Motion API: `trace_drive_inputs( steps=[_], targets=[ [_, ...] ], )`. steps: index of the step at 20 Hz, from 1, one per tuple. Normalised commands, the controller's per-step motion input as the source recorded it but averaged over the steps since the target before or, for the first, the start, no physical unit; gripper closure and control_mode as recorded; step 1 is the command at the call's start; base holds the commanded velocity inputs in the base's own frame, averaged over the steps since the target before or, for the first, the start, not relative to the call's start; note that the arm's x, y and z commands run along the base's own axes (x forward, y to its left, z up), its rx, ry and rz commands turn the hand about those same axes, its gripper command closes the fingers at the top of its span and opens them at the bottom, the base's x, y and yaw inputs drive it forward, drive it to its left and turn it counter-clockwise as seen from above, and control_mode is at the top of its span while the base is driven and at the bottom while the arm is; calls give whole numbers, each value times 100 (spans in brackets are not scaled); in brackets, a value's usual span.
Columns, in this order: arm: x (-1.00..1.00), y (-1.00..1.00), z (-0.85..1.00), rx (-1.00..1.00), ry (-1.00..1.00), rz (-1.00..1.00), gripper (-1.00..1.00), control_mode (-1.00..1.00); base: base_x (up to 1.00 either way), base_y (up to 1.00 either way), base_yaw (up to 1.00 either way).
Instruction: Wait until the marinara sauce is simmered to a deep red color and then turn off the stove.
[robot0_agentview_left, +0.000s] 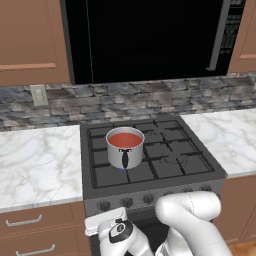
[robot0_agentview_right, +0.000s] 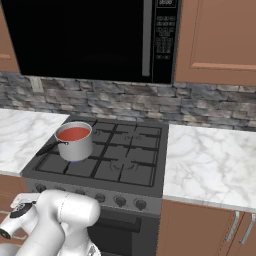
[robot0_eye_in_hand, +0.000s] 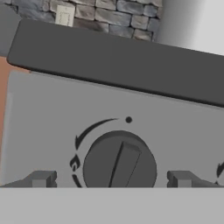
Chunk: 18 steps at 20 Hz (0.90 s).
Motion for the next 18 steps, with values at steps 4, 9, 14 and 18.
trace_drive_inputs(
  steps=[4,9,14,18],
  targets=[
    [0,-8,0,3,0,0,-100,-100,0,0,0],
    [0,0,0,0,0,0,-100,-100,0,0,0],
    [0,0,0,0,0,0,-100,-100,0,0,0],
    [0,0,0,0,0,0,100,-100,0,0,0]
  ],
)
